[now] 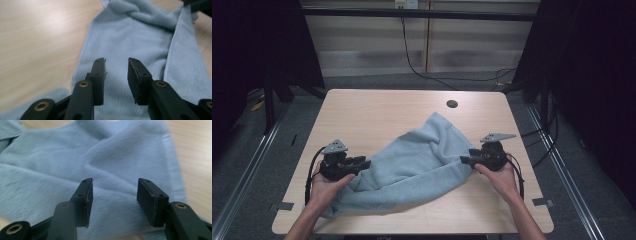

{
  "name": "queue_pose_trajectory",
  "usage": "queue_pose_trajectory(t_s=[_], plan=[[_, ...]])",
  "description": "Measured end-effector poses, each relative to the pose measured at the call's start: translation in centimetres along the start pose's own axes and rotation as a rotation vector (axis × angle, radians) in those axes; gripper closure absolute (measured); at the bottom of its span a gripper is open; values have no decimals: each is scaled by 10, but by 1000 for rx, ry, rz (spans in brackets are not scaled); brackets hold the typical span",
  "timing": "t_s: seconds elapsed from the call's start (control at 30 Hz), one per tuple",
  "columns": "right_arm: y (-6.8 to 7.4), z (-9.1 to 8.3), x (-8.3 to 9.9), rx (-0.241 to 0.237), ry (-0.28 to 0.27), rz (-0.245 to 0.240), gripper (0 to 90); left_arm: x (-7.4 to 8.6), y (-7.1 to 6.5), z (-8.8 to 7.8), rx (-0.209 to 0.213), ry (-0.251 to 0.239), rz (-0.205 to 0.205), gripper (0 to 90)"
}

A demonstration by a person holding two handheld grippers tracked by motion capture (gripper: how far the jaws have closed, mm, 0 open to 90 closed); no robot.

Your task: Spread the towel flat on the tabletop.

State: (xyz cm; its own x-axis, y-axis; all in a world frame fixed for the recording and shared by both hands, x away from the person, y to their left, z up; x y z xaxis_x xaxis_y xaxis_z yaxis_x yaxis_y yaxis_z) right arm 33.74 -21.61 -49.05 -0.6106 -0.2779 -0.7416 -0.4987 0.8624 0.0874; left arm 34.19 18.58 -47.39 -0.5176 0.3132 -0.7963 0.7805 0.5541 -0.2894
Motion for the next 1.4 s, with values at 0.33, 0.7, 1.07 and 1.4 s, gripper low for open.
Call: queue_pose_trajectory(t_s=[0.33, 0.7, 1.07, 1.4], plan=[[76, 35, 8, -142, 71, -141, 430, 1, 21, 58, -23, 180, 24, 619], [86, 54, 20, -42, 107, -210, 465, 33, 9, 51, -10, 279, 79, 837], [65, 75, 2, -44, 65, -153, 709, 68, -42, 29, 167, 262, -14, 858], [73, 101, -27, -71, 30, -153, 891, 52, -48, 22, 137, 208, -57, 817]])
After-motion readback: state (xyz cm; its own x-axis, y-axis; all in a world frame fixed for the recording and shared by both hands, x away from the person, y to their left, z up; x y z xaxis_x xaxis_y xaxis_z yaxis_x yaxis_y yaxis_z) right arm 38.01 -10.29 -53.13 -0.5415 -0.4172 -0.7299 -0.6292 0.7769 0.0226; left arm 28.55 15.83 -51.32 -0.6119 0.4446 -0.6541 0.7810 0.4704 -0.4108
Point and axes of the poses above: each handheld gripper's, and its own axes: z roughly forward along the jaws, x roughly out of its underside, y roughly to its left, the point moved 5 cm from there along z, roughly forward along the jaws, and after that the axes turned 8 degrees about x, right-handed, at the moved point
